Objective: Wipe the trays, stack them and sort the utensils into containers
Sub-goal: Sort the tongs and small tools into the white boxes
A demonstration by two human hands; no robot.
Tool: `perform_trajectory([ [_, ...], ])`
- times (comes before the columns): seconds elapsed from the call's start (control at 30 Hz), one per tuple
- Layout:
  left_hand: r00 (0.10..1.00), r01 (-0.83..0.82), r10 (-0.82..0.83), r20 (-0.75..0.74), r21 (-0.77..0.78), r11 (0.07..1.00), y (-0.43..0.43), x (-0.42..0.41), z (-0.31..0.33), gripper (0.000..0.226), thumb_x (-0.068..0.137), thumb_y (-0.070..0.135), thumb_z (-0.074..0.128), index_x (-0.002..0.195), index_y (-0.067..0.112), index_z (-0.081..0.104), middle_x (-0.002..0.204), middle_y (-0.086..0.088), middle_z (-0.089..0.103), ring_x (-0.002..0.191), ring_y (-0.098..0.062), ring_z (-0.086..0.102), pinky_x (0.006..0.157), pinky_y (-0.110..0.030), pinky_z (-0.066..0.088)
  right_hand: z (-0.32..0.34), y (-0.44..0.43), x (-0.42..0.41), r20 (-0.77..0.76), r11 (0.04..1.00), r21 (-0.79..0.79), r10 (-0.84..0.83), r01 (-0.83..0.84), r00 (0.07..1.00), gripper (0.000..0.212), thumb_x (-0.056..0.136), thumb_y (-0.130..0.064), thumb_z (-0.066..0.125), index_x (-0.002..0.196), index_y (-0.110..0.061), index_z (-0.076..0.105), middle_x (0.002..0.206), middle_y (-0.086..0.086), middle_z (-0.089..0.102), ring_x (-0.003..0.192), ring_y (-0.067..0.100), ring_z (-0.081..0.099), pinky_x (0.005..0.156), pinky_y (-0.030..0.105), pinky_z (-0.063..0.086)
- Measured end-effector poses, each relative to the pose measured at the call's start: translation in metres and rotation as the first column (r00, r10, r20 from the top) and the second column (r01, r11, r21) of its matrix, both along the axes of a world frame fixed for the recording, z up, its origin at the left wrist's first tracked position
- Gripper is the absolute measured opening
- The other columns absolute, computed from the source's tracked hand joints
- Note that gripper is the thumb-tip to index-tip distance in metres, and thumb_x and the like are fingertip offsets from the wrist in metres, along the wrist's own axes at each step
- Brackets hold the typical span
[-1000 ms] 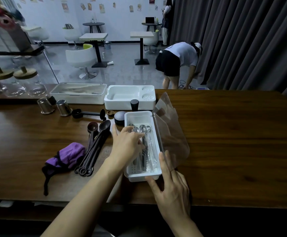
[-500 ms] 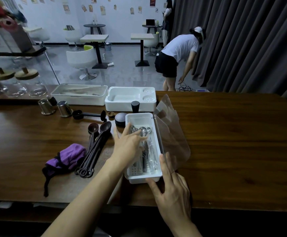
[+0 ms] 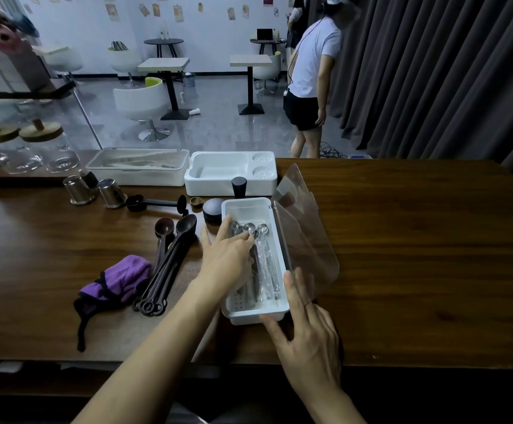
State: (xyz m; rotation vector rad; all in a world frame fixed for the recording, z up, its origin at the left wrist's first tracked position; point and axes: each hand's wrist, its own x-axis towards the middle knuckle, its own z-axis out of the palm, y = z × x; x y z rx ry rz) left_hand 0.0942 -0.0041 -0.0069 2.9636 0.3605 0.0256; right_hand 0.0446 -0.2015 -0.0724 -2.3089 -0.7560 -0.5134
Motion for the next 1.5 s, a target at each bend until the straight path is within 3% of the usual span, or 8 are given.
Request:
perform_trajectory([
  [0.2,1.0,0.015,-0.015,0.004,0.002,1.0,0.002,0.001,-0.004,0.037,0.099,0.027,0.055,0.136,0.025,0.06,0.162,0.005,0.036,0.157,-0.027,-0.01,0.117,-0.07,-0.007,0.0,0.001,0.0,-0.007,1.0,0.003,0.002,-0.002,1.0,0.076,0.099,-0.068,0.035,0.161,-0.028,0.016,0.166,-0.006,0.019,0.123,0.015,0.059,0.093,0.032,0.05],
  [0.4,0.962,0.01,0.13,0.239,-0.509,0.861,0.008,-0.008,-0.011,0.055,0.1,0.045,0.057,0.151,0.027,0.048,0.17,0.006,0.017,0.156,-0.012,-0.009,0.127,-0.056,0.01,0.001,0.0,-0.001,-0.028,1.0,0.023,0.017,-0.017,0.999,0.077,0.098,-0.069,0.036,0.161,-0.031,0.013,0.167,-0.008,0.018,0.12,0.015,0.061,0.092,0.028,0.046],
  [0.53,0.945,0.023,0.2,0.257,-0.666,0.745,0.006,-0.026,-0.013,0.066,0.103,0.041,0.056,0.161,0.025,0.028,0.171,0.01,-0.001,0.156,-0.007,-0.01,0.128,-0.045,0.006,0.002,-0.003,-0.002,-0.055,0.997,0.03,0.067,-0.066,0.996,0.078,0.096,-0.068,0.041,0.16,-0.033,0.013,0.167,-0.012,0.016,0.122,0.014,0.058,0.095,0.027,0.043],
  [0.8,0.971,0.058,0.105,0.215,-0.638,0.768,0.02,-0.044,-0.021,0.076,0.106,0.038,0.049,0.164,0.021,0.003,0.17,0.014,-0.009,0.153,0.001,-0.013,0.129,-0.036,0.002,0.01,-0.006,-0.002,-0.176,0.978,0.179,0.142,-0.11,0.974,0.078,0.093,-0.073,0.04,0.159,-0.042,0.011,0.165,-0.02,0.014,0.145,-0.007,0.024,0.111,0.034,0.038],
  [1.0,0.968,0.073,0.078,0.237,-0.567,0.821,0.023,-0.045,-0.026,0.071,0.108,0.036,0.038,0.164,0.02,-0.001,0.171,0.01,-0.011,0.155,-0.004,-0.011,0.129,-0.036,0.003,0.044,0.0,-0.007,-0.187,0.906,0.422,0.054,0.03,0.981,0.062,0.102,-0.043,0.046,0.157,-0.045,0.017,0.158,-0.008,0.039,0.134,0.002,0.049,0.107,0.021,0.043],
  [1.13,0.968,0.094,0.062,0.244,-0.578,0.811,0.023,-0.043,-0.029,0.069,0.107,0.036,0.033,0.164,0.019,-0.003,0.17,0.008,-0.012,0.156,-0.009,-0.013,0.129,-0.037,0.002,0.074,0.001,-0.013,-0.192,0.817,0.555,-0.06,0.159,0.979,0.066,0.105,-0.021,0.046,0.156,-0.049,0.014,0.148,-0.024,0.047,0.123,0.002,0.06,0.102,0.026,0.048],
  [1.27,0.961,0.167,0.009,0.276,-0.606,0.778,0.03,-0.048,-0.028,0.065,0.109,0.034,0.031,0.164,0.016,0.002,0.171,0.005,-0.006,0.156,-0.008,-0.009,0.123,-0.025,-0.001,0.089,0.007,-0.022,-0.28,0.809,0.535,-0.101,0.243,0.955,0.056,0.106,-0.022,0.046,0.153,-0.046,0.028,0.133,-0.019,0.062,0.114,0.0,0.064,0.096,0.023,0.052],
  [1.5,0.896,0.347,-0.065,0.439,-0.602,0.719,0.074,-0.063,-0.015,0.06,0.107,0.033,0.041,0.161,0.035,0.016,0.165,0.017,0.028,0.146,-0.002,0.034,0.118,-0.036,0.035,0.091,0.036,-0.063,-0.267,0.887,0.404,-0.119,0.223,0.956,0.032,0.1,-0.021,0.057,0.13,-0.028,0.067,0.123,-0.027,0.064,0.117,-0.01,0.058,0.097,0.024,0.054],
])
